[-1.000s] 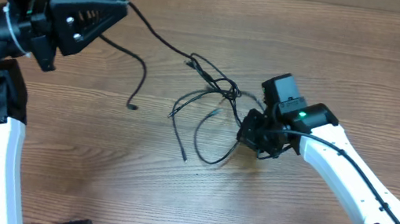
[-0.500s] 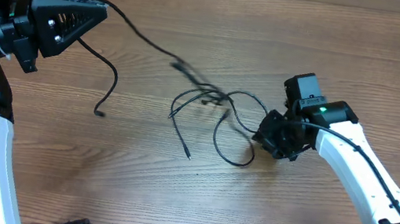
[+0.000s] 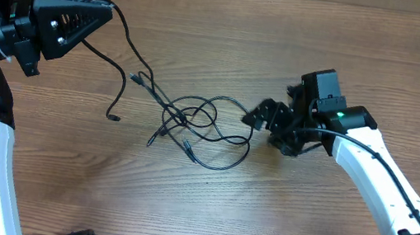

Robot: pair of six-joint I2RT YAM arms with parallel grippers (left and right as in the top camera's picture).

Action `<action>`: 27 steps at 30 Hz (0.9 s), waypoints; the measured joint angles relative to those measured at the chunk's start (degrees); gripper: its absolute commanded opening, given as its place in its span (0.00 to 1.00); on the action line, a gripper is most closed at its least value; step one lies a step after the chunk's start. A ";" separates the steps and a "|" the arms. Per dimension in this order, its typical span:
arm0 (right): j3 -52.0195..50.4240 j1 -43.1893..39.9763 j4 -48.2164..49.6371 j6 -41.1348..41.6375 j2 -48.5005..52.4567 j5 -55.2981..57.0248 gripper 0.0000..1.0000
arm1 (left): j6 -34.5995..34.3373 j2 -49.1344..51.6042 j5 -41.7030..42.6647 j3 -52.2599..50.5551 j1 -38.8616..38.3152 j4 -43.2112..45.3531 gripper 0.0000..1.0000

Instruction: Untangle cables

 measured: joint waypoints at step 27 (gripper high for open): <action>0.00 10.32 13.90 -0.90 0.00 -10.25 1.00 | 0.00 0.00 -3.26 0.00 -17.38 0.00 0.04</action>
